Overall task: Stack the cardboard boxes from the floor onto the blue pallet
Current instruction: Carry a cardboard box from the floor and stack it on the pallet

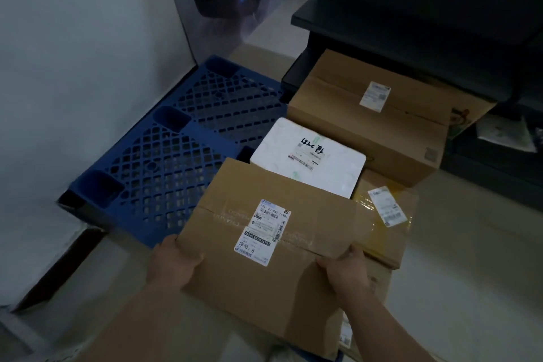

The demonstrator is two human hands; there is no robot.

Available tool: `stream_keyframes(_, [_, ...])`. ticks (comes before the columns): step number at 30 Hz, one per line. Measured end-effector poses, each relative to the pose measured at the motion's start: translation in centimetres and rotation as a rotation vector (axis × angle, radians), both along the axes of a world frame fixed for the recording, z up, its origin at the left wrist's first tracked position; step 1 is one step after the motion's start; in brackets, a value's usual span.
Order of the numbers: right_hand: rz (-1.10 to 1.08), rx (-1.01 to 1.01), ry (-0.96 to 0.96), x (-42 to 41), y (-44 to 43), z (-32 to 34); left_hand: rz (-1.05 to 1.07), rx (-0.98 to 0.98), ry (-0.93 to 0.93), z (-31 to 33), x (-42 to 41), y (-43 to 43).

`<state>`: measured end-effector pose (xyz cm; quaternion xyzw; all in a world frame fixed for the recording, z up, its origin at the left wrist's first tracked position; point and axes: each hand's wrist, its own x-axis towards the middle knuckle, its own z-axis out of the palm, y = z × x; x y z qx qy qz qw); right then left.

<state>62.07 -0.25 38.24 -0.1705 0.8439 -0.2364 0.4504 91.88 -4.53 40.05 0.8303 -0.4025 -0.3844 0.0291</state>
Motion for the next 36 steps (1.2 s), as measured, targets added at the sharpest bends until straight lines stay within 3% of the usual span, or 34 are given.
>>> stream_keyframes(16, [-0.142, 0.049, 0.008, 1.4, -1.8, -8.7, -0.051, 0.033, 0.054, -9.9, 0.3, -5.9])
stream_keyframes(36, [-0.159, 0.034, -0.001, 0.6, -2.9, -10.4, -0.124, 0.022, 0.024, -12.7, -0.7, -6.3])
